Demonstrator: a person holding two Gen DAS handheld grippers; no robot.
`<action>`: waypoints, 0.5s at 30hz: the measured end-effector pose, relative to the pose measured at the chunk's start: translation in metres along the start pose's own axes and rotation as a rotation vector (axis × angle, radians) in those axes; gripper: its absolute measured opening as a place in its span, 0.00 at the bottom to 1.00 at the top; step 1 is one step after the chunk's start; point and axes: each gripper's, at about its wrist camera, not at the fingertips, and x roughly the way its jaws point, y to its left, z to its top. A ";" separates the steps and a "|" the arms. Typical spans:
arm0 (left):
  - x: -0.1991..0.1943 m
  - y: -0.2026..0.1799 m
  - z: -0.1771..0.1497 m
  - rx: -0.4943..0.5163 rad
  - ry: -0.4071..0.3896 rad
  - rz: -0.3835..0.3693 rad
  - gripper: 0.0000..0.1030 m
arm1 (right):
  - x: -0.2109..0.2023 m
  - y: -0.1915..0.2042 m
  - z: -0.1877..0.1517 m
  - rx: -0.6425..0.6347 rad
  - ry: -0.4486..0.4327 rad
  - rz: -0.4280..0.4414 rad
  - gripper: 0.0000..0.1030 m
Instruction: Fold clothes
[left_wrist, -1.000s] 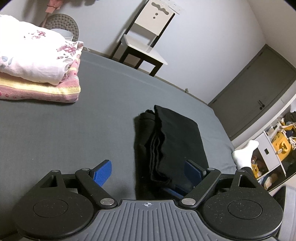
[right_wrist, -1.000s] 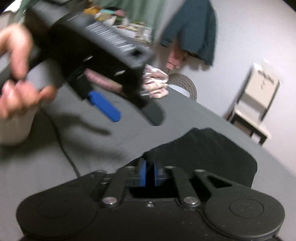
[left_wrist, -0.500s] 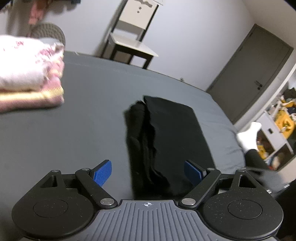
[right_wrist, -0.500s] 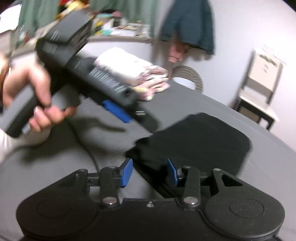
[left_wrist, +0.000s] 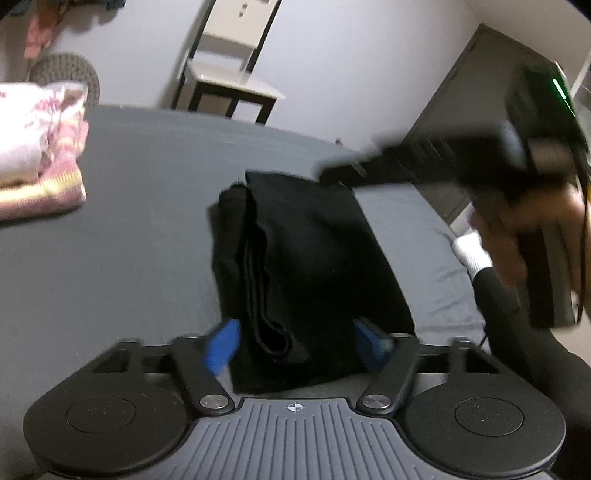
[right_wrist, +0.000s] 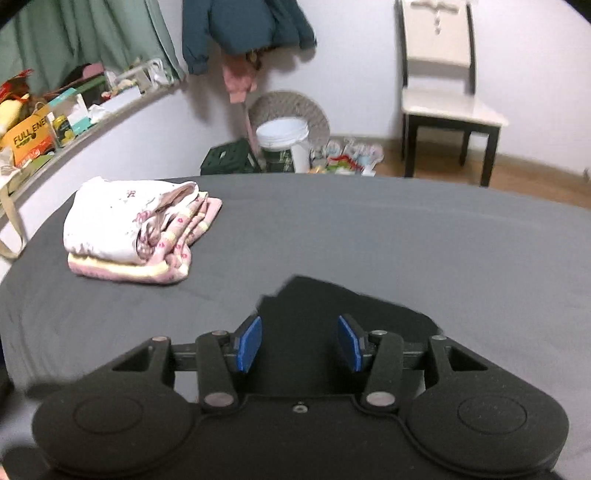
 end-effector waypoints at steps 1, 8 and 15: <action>0.002 0.001 -0.001 -0.006 0.010 -0.002 0.44 | 0.010 0.003 0.008 0.002 0.036 -0.005 0.44; 0.005 0.012 -0.004 -0.067 0.040 0.024 0.16 | 0.061 0.027 0.028 -0.050 0.188 -0.133 0.44; 0.005 0.016 -0.007 -0.123 0.044 -0.006 0.07 | 0.083 0.029 0.026 -0.043 0.200 -0.205 0.05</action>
